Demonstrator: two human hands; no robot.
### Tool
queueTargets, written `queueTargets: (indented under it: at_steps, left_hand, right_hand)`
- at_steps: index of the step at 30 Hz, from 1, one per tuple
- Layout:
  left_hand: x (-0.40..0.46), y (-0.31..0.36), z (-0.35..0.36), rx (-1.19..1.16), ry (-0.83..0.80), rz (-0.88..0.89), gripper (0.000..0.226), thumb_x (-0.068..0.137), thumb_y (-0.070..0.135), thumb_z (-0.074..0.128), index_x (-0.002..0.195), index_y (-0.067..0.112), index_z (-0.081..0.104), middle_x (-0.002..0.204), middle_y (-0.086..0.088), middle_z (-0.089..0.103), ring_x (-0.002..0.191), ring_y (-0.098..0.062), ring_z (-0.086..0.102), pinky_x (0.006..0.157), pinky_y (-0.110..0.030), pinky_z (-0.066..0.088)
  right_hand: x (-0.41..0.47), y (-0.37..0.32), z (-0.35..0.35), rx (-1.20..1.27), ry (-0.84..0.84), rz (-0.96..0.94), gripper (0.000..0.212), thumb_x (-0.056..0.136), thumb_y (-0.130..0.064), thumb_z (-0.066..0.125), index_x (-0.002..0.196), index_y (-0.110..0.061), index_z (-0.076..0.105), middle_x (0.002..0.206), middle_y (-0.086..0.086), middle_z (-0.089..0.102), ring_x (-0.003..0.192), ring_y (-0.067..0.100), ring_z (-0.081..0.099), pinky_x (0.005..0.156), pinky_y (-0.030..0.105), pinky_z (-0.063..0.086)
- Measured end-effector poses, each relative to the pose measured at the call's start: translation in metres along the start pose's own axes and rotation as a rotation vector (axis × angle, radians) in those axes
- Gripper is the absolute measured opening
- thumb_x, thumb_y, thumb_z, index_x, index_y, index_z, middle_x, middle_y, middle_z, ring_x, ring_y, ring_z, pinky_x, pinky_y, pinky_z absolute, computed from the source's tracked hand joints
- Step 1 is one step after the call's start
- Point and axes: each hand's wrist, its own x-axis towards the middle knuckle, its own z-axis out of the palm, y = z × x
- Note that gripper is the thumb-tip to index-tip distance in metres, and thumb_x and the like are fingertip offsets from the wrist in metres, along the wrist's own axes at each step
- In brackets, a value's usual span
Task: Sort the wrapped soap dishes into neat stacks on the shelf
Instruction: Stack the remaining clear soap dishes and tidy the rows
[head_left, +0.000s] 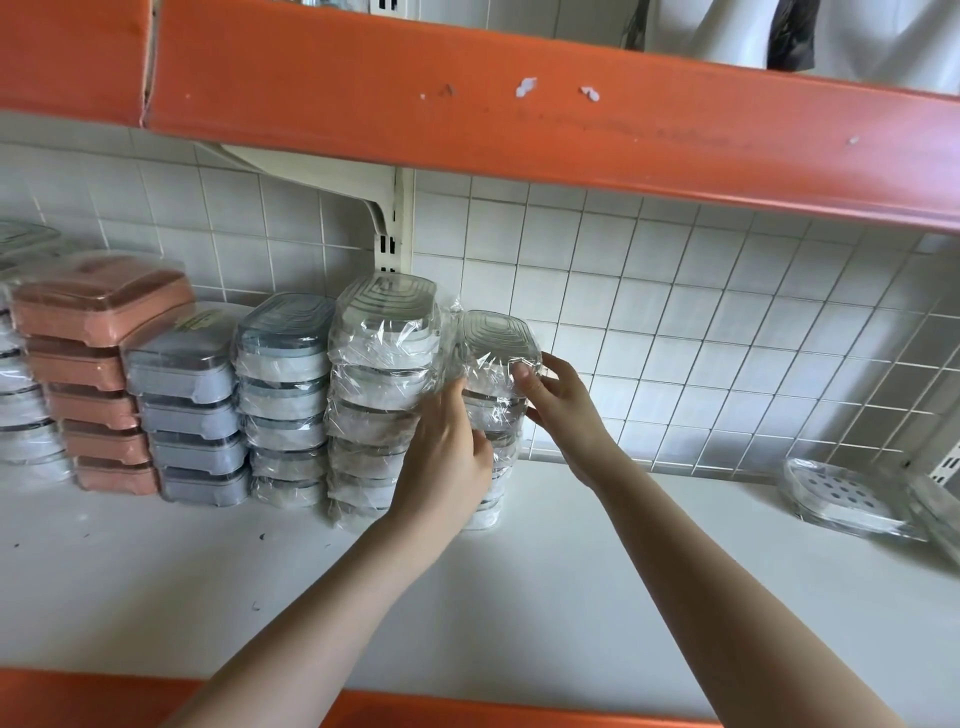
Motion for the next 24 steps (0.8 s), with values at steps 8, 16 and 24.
queueTargets:
  at_steps: [8,16,24]
  left_hand:
    - [-0.008,-0.005,0.004,-0.101,0.007,0.006,0.061,0.079,-0.004,0.059,0.135,-0.004,0.035,0.134,-0.020,0.044,0.128,-0.032,0.040,0.103,-0.017,0.020]
    - [-0.012,-0.007,0.001,-0.133,0.012,0.048,0.059,0.080,-0.004,0.058,0.135,-0.003,0.036,0.135,-0.019,0.044,0.129,-0.032,0.039,0.107,-0.028,0.026]
    - [-0.034,-0.005,0.003,-0.104,0.099,0.153,0.037,0.079,0.018,0.039,0.115,0.014,0.045,0.108,-0.011,0.057,0.101,-0.029,0.055,0.087,-0.036,0.042]
  right_hand:
    - [-0.009,0.001,0.006,0.006,0.046,-0.056,0.063,0.087,-0.047,0.061,0.137,-0.014,0.041,0.108,-0.003,0.070,0.095,0.005,0.067,0.097,0.035,0.048]
    - [-0.015,-0.002,0.011,-0.043,0.072,-0.056,0.053,0.092,-0.041,0.058,0.135,-0.014,0.042,0.106,-0.002,0.069,0.085,-0.004,0.065,0.078,0.019,0.046]
    - [-0.035,-0.006,-0.011,-0.103,0.156,0.045,0.045,0.095,-0.040,0.053,0.132,-0.016,0.046,0.124,0.003,0.058,0.106,0.017,0.059,0.094,0.038,0.051]
